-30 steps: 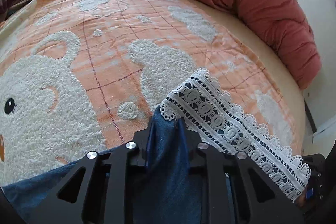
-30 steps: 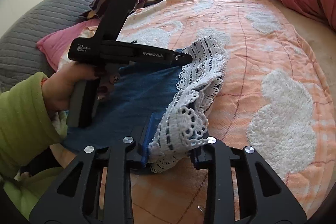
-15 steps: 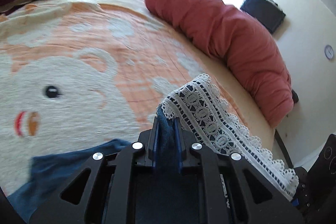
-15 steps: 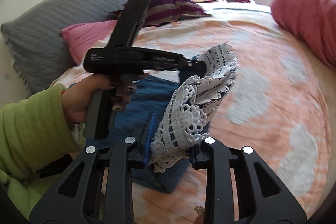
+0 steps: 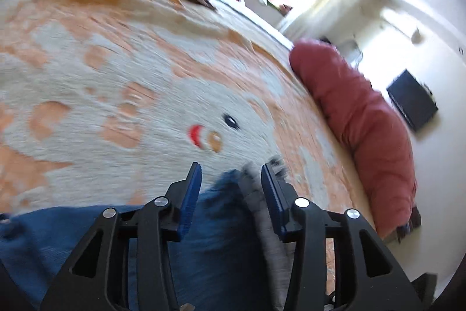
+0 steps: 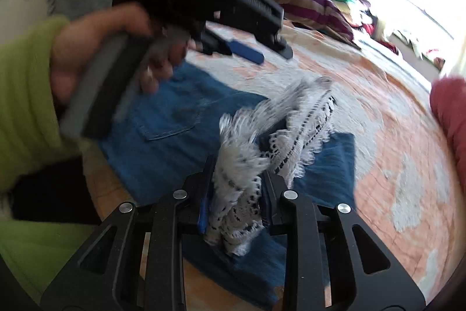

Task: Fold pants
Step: 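Fold the lace hem with the right gripper toward the waistband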

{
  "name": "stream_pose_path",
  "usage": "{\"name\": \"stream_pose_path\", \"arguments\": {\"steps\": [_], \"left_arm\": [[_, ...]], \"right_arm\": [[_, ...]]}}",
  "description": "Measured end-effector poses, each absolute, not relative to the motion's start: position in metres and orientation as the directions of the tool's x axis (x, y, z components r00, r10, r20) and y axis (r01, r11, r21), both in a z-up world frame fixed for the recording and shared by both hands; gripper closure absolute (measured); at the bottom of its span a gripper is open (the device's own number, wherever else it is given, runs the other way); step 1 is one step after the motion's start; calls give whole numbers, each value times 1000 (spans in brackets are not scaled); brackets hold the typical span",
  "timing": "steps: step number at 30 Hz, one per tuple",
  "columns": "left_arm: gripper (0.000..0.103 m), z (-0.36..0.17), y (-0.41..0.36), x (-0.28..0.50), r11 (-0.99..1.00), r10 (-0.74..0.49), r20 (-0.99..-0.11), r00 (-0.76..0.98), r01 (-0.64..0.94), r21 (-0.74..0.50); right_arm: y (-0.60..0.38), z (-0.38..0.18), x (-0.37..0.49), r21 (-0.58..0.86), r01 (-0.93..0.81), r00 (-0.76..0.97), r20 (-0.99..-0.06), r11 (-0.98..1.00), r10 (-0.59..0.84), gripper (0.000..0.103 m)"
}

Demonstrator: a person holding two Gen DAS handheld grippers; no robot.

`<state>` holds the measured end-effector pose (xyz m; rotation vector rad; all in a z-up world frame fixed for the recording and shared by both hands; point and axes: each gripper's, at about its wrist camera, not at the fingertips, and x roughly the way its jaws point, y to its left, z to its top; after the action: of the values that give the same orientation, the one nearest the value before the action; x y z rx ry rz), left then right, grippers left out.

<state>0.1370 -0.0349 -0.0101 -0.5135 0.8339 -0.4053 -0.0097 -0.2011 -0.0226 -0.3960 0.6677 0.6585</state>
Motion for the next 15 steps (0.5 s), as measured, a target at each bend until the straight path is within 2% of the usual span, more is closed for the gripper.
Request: {"name": "stream_pose_path", "arguments": {"steps": [3,4,5,8,11,15], "left_arm": [[53,-10,-18,124,782,-543,-571,616,123,-611],[52,-13,-14,121,777,-545,-579,606,107,-620],[50,-17,-11,119,775,-547,-583,600,99,-624],[49,-28,-13,117,775,-552,-607,572,82,-627],[47,-37,-25,120,765,-579,-616,534,96,-637],[47,-42,-52,127,777,-595,-639,488,146,-612]], "right_arm": [[-185,-25,-23,-184,-715,588,-680,674,438,82],[-182,-24,-29,-197,-729,584,-680,656,444,78],[-182,-21,-34,-185,-741,574,-674,646,466,70],[-204,1,-43,-119,-747,566,-631,655,531,63],[-231,13,-40,-86,-707,587,-625,702,515,61],[-250,4,-38,-133,-685,594,-672,716,443,61]]}}
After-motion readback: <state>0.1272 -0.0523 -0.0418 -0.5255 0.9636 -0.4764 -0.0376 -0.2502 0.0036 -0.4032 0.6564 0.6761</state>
